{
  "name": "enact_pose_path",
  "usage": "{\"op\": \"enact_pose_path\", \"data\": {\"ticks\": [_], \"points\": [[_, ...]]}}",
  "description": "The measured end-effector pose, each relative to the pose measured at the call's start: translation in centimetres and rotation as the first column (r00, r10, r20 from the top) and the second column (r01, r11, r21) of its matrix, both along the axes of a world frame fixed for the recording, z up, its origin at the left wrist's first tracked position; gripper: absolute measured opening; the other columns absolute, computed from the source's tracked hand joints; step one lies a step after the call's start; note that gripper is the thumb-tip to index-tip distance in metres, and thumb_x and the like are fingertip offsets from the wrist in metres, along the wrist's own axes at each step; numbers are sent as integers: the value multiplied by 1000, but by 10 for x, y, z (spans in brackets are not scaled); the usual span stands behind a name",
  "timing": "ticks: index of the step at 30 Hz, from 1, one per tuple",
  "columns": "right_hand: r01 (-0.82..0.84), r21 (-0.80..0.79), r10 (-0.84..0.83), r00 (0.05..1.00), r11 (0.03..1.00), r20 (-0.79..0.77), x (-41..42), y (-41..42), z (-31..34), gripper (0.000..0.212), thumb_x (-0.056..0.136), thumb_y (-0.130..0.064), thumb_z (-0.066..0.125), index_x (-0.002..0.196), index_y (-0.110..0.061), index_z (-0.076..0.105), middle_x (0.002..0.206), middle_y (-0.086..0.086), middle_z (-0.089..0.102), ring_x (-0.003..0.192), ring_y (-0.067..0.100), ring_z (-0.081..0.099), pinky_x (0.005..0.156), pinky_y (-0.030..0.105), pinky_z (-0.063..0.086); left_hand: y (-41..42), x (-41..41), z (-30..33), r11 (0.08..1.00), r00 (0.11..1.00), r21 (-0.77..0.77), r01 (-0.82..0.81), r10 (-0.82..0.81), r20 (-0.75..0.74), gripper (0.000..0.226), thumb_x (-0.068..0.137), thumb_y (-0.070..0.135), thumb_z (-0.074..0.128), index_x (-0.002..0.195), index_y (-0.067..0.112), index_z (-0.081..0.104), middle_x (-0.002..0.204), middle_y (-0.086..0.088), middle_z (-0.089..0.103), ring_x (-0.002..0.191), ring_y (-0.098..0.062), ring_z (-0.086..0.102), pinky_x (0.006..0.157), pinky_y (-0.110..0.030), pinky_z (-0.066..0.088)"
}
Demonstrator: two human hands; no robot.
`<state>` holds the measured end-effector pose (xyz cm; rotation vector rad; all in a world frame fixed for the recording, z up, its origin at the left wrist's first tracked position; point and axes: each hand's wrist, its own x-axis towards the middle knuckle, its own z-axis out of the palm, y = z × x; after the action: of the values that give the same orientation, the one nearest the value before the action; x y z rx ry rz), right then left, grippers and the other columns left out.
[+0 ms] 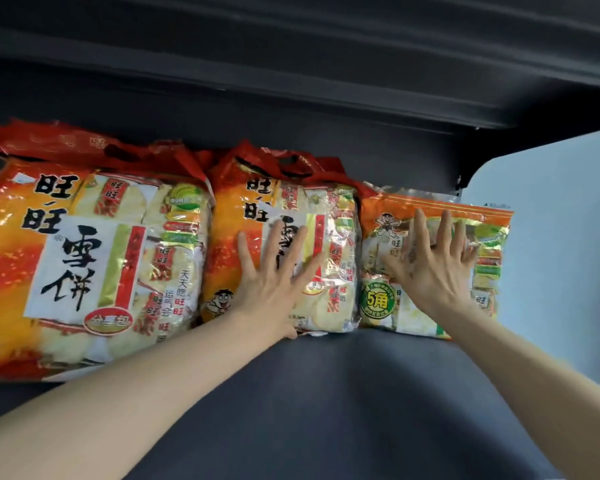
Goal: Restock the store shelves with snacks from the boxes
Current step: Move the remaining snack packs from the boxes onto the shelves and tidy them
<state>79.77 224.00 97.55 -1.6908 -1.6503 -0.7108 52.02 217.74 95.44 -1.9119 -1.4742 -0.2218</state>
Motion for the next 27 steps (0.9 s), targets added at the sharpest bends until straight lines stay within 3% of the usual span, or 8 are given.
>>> {"op": "enact_pose_path", "data": {"ticks": [9,14,16,18,21,24,27], "points": [[28,-44,-23,992,999,126,4,16,-13,99,79,-91,5,159,-33,3,166,14,-1,151,43,-10,109,78,9,16,-4,1,996,1000,90,8,-8,1,146,58,81,70,149,28,-33,155,-17,-38,142,-48,-30,95,-88,-4],[20,1,-20,993,1000,114,0,10,-11,82,91,-77,10,158,-30,14,166,15,10,152,39,1,114,71,9,6,-2,7,997,996,64,-50,54,-65,139,63,83,62,149,28,-32,153,-18,-40,141,-47,-31,95,-86,-3],[-30,58,24,993,998,112,-7,3,-5,71,97,-67,13,157,-30,17,164,16,17,152,38,7,116,67,10,-2,-2,13,998,995,47,-49,53,-86,122,74,79,58,154,28,-20,157,-16,-33,145,-44,-26,101,-83,4],[-87,112,74,990,990,116,-21,-8,2,64,101,-60,16,157,-30,20,163,16,21,152,37,10,118,65,8,-16,-8,20,998,999,57,-5,7,-42,99,85,67,57,157,26,4,164,-14,-16,149,-39,-14,110,-74,7],[-197,169,178,977,966,122,-59,-31,16,60,103,-55,21,156,-27,24,161,19,25,152,37,12,119,62,10,-39,-31,27,983,997,168,80,-81,1,86,88,56,61,156,19,22,165,-13,5,152,-36,0,119,-60,3],[-296,201,256,945,934,205,-112,-55,23,58,103,-51,26,155,-25,28,158,20,29,150,39,17,118,61,15,-61,-73,34,973,991,189,129,-135,17,94,86,57,64,157,16,18,165,-13,4,152,-34,-1,122,-53,4],[-405,201,336,891,892,307,-170,-78,20,58,104,-50,31,156,-25,29,158,19,30,149,40,21,118,60,18,-84,-126,39,983,992,152,100,-110,62,107,85,64,60,158,15,-1,164,-14,-12,151,-33,-14,123,-51,-1]]}}
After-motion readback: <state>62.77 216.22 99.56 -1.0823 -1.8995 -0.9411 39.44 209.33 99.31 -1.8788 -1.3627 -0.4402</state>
